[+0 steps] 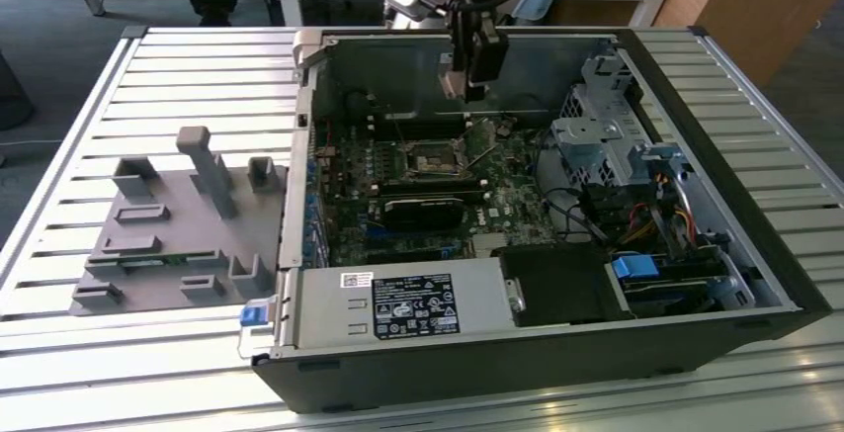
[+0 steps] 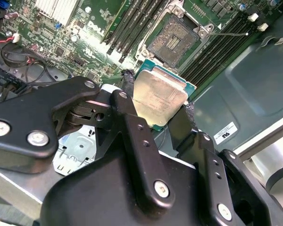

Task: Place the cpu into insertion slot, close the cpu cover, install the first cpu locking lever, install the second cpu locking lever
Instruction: 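Place the cpu into insertion slot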

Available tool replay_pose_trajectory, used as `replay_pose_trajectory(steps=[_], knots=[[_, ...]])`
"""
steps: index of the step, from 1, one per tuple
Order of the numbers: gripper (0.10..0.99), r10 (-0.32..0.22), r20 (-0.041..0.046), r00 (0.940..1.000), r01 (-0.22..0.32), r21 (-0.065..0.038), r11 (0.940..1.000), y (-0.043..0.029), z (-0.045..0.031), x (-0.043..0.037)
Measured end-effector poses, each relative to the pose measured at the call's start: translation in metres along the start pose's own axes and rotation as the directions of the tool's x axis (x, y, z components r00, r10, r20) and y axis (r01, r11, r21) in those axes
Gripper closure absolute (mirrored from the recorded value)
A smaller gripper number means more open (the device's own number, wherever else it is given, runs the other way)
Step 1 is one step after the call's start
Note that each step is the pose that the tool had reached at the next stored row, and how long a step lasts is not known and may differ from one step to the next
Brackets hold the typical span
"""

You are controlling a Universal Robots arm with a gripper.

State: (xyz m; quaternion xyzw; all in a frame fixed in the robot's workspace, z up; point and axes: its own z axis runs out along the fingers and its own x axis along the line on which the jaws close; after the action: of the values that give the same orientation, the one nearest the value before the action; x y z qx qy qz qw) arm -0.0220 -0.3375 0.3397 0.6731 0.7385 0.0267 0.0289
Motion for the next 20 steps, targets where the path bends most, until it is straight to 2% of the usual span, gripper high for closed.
replay_pose_trajectory(steps=[20], knots=[[0.549, 0.001, -0.0003, 1.0, -0.001, 0.003, 1.0, -0.0015, 0.0135, 0.0007]])
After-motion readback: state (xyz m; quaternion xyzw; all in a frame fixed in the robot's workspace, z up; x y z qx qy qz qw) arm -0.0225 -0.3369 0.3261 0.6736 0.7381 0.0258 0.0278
